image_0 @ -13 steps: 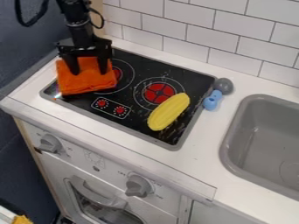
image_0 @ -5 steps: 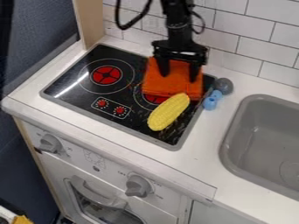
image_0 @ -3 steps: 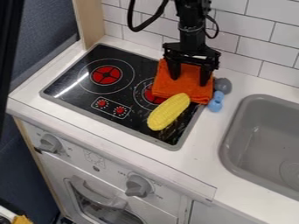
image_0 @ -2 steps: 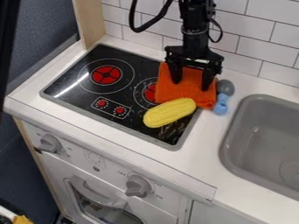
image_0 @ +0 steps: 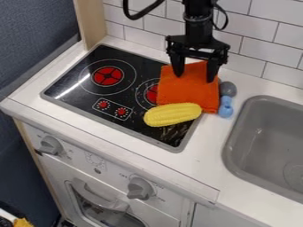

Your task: Moved the red cloth to the top of right burner

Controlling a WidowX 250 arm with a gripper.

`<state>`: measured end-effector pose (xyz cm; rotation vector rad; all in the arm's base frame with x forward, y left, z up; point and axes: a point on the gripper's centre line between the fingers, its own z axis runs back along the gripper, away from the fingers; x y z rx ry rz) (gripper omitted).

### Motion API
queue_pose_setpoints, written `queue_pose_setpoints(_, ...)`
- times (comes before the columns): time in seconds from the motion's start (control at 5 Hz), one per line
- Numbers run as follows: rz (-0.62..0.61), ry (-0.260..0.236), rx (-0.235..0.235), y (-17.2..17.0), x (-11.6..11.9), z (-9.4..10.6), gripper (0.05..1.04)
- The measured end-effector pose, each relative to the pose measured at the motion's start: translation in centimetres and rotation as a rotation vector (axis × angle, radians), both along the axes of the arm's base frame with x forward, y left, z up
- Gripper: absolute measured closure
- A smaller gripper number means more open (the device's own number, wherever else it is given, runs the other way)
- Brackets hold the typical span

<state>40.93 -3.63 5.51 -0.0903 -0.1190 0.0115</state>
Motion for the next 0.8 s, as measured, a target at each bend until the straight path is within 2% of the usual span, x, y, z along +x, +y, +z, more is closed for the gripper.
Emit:
queue_pose_setpoints(0.2, 0.012, -0.032, -0.003, 0.31, -0.17, 1.45, 0.084)
queue_pose_setpoints(0.4, 0.010, -0.046, 0.017, 0.65, -0.63, 1.09, 0.084)
queue_pose_setpoints(0.8, 0.009, -0.048, 0.018, 0.67, -0.61, 1.09, 0.084)
